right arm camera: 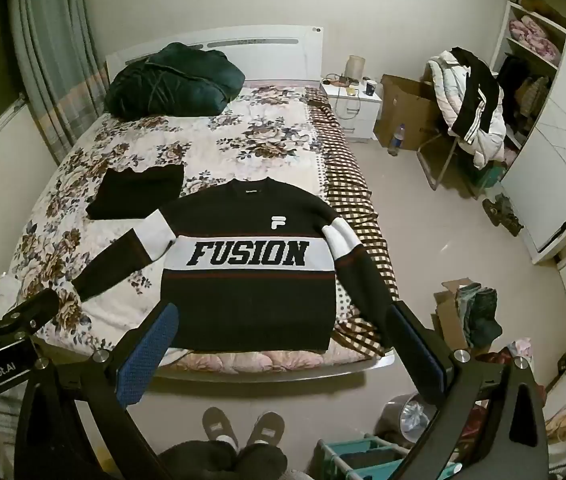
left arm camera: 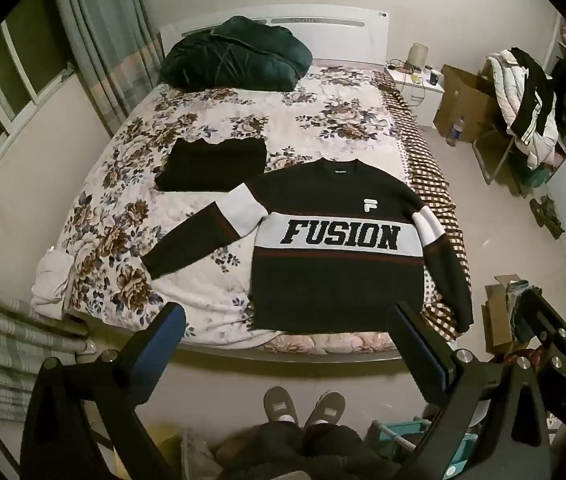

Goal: Fold small clothes

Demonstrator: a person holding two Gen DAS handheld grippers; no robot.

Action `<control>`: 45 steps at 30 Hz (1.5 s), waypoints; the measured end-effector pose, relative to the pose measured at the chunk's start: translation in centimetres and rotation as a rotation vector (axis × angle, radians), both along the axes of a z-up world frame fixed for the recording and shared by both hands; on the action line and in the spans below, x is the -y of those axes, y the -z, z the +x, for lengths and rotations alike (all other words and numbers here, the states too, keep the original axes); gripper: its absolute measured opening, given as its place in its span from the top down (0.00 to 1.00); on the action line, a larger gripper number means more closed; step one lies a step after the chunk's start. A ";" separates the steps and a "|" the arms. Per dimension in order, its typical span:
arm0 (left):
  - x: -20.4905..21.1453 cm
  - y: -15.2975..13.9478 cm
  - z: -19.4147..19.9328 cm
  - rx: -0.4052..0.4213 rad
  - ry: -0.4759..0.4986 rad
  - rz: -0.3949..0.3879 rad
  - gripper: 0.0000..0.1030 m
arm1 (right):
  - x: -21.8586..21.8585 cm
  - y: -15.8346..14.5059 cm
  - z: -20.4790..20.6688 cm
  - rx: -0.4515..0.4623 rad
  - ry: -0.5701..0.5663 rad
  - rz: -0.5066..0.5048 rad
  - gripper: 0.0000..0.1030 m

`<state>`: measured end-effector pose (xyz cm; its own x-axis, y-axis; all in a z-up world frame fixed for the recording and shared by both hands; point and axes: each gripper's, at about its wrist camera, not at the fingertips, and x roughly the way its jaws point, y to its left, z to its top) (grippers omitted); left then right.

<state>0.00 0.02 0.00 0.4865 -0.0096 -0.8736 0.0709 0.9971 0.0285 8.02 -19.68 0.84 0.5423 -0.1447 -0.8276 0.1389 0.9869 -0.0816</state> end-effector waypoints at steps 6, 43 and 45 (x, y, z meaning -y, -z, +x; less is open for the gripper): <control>0.0 0.0 0.0 -0.001 0.001 0.004 0.00 | 0.0 0.0 0.0 -0.001 0.001 0.001 0.00; -0.1 -0.6 0.1 0.021 0.002 0.010 0.00 | -0.7 -1.2 -0.8 0.009 0.002 0.023 0.00; -0.1 -0.6 0.1 0.022 0.001 0.011 0.00 | -0.6 -1.2 -0.9 0.010 0.002 0.024 0.00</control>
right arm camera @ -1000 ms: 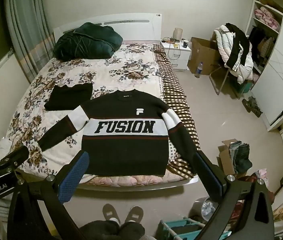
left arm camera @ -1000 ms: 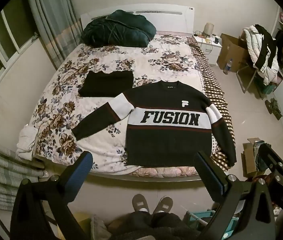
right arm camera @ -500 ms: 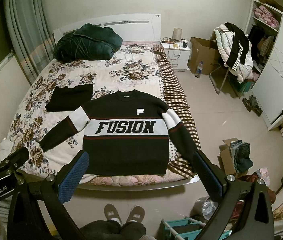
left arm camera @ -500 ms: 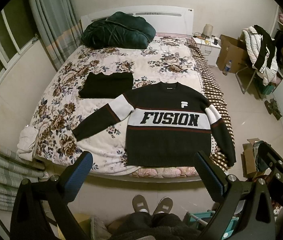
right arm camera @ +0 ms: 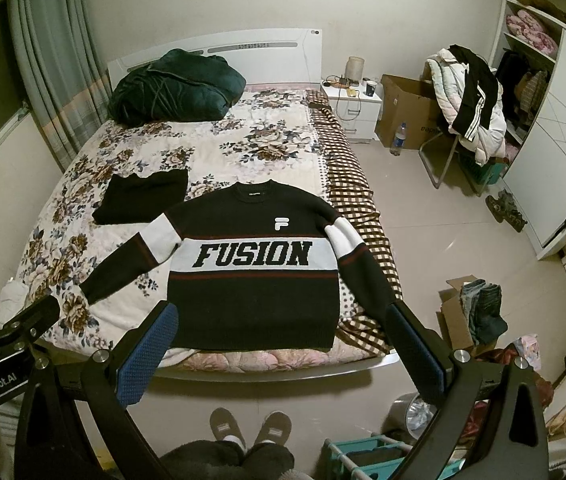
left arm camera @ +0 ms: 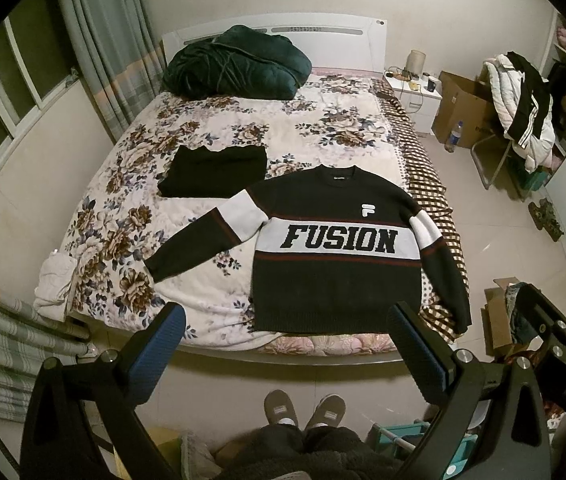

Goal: Fold small clothes

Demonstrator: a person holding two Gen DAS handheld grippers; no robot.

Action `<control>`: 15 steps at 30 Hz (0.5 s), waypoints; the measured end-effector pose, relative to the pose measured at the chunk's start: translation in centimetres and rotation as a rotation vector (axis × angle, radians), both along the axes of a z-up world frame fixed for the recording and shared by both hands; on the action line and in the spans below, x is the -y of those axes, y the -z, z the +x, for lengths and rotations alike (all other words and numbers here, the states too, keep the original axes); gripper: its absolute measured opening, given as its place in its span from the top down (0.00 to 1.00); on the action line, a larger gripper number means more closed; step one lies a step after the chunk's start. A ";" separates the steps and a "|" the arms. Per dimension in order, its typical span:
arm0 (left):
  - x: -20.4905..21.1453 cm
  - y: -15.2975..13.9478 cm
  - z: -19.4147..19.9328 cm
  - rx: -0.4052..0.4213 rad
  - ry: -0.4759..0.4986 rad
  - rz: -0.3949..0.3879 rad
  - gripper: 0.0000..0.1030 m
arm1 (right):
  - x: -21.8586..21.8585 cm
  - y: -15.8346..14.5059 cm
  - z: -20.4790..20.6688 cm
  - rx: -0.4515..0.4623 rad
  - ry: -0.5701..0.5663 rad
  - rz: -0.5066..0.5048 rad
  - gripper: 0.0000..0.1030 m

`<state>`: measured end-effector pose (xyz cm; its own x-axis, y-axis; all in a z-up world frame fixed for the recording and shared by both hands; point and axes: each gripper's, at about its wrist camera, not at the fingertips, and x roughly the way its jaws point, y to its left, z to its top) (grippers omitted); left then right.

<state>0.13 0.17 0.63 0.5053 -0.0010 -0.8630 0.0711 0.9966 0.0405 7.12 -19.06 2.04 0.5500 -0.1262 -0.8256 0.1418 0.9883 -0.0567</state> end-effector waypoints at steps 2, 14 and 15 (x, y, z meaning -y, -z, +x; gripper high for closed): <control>0.0 0.0 0.0 0.000 0.001 -0.001 0.00 | 0.0 0.0 0.0 0.001 0.000 0.001 0.00; 0.0 0.0 -0.1 0.004 0.000 -0.002 0.00 | 0.2 -0.1 -0.4 0.003 -0.002 0.003 0.00; 0.0 0.0 -0.1 0.004 0.000 -0.001 0.00 | 0.1 -0.1 -0.4 0.004 -0.001 0.002 0.00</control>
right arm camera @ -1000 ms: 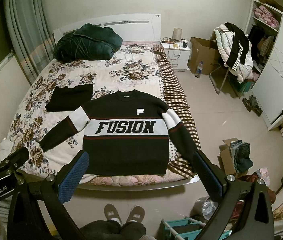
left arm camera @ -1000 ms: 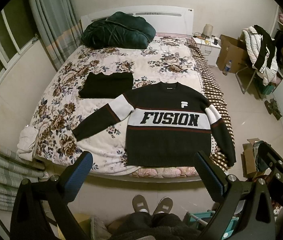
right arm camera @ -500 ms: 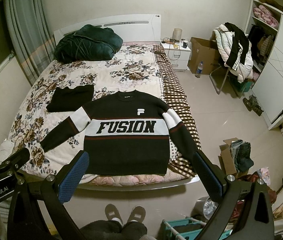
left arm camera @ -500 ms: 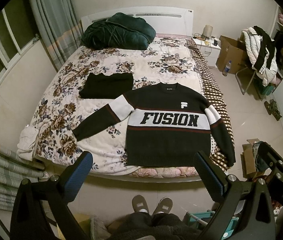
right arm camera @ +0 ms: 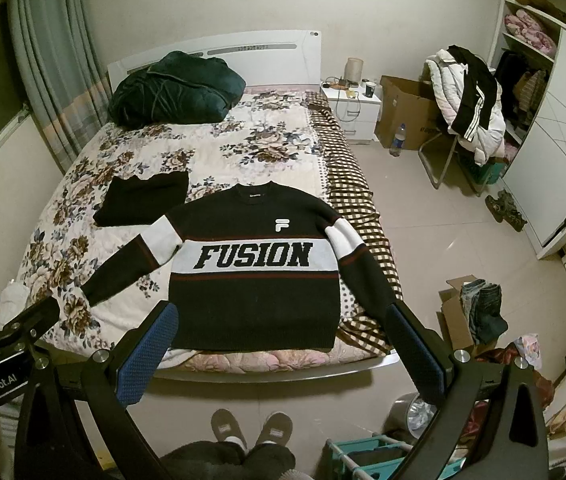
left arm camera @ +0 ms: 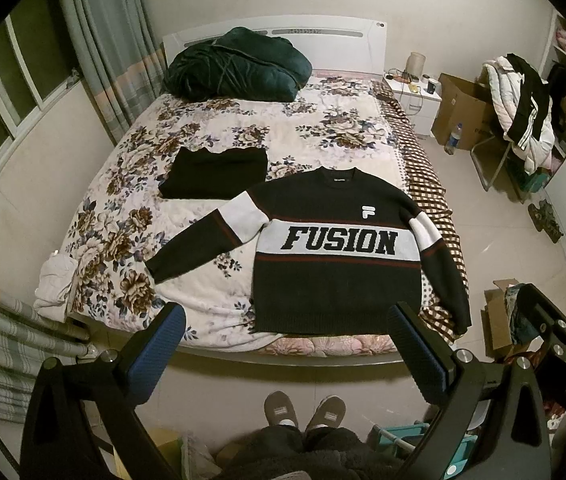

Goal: Fold small clothes

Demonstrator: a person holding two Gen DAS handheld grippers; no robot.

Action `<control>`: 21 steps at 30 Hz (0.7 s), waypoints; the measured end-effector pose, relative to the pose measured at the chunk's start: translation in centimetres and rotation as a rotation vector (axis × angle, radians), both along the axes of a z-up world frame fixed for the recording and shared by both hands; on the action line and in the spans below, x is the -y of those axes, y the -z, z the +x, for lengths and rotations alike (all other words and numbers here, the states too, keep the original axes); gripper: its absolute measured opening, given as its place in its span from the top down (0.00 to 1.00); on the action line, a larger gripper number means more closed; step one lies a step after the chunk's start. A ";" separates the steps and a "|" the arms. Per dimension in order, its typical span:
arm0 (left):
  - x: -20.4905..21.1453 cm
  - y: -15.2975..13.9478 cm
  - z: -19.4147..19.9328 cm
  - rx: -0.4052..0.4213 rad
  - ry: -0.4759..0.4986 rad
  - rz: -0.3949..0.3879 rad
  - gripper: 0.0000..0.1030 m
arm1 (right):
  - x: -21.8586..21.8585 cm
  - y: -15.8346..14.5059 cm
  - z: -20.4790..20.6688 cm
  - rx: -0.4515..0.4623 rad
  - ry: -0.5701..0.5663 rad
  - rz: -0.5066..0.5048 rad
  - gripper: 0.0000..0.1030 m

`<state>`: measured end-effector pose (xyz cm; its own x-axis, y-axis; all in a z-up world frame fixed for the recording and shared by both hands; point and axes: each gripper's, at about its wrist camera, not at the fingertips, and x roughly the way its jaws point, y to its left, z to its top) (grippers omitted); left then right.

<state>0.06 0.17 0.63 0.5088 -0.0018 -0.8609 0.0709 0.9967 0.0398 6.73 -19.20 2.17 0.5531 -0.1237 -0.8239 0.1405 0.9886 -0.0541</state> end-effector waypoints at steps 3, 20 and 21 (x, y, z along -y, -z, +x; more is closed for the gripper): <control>0.0 0.0 0.0 0.001 0.000 -0.001 0.00 | 0.0 0.0 -0.1 0.000 0.000 0.001 0.00; 0.0 -2.0 0.5 0.009 0.002 -0.002 0.00 | 0.2 -0.2 -0.4 0.005 0.001 0.002 0.00; 0.0 -2.1 0.5 0.008 0.003 -0.003 0.00 | 0.2 -0.2 -0.4 0.005 0.001 0.002 0.00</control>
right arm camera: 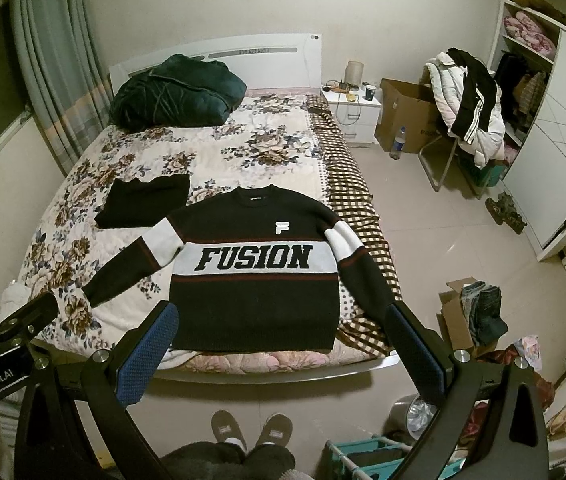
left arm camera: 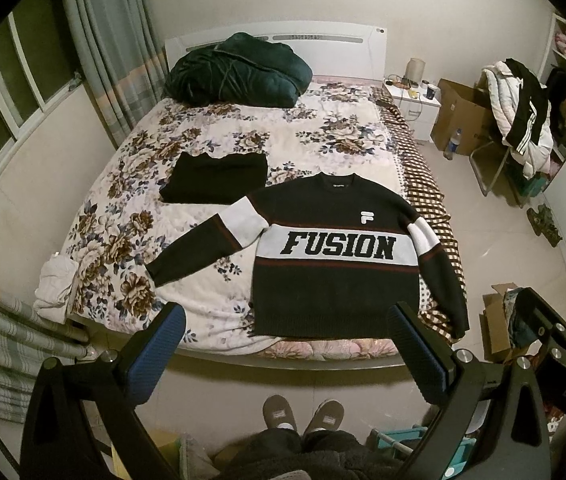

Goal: Fold small clothes

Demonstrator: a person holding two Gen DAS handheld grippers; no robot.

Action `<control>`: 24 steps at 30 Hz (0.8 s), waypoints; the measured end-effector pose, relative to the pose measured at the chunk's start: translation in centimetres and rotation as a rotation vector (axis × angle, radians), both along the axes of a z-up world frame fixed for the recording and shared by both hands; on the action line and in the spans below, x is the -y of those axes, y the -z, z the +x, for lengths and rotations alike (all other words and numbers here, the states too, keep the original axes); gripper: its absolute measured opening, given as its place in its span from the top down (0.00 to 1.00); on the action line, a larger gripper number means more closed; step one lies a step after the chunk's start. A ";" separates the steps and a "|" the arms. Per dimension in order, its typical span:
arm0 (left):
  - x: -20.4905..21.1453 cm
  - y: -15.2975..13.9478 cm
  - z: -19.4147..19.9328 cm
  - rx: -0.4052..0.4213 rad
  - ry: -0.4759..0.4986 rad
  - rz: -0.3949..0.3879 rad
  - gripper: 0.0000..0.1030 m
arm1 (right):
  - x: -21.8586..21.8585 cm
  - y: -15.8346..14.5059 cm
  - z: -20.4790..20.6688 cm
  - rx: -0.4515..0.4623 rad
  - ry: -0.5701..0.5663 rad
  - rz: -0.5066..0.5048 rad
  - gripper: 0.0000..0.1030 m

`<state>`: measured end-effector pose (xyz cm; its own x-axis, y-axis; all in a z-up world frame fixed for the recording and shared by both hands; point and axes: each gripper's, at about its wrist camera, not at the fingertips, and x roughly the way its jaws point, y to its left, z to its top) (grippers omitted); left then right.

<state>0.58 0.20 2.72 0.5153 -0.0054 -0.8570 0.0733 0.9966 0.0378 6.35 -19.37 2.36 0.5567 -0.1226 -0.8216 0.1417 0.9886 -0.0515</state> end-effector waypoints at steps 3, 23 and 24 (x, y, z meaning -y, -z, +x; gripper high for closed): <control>0.0 0.0 0.0 0.002 -0.002 0.000 0.00 | 0.1 0.0 0.0 0.001 0.000 0.000 0.00; 1.7 -1.6 4.1 0.023 -0.039 0.001 0.00 | 1.5 -0.2 4.1 -0.015 0.006 0.039 0.00; 1.9 -1.1 4.8 0.034 -0.047 0.008 0.00 | 2.2 0.9 4.6 -0.013 0.019 0.040 0.00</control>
<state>5.38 -1.68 3.83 0.5438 0.0260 -0.8388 0.0250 0.9986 0.0472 10.94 -21.55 1.41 0.5440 -0.0995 -0.8332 0.1597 0.9871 -0.0136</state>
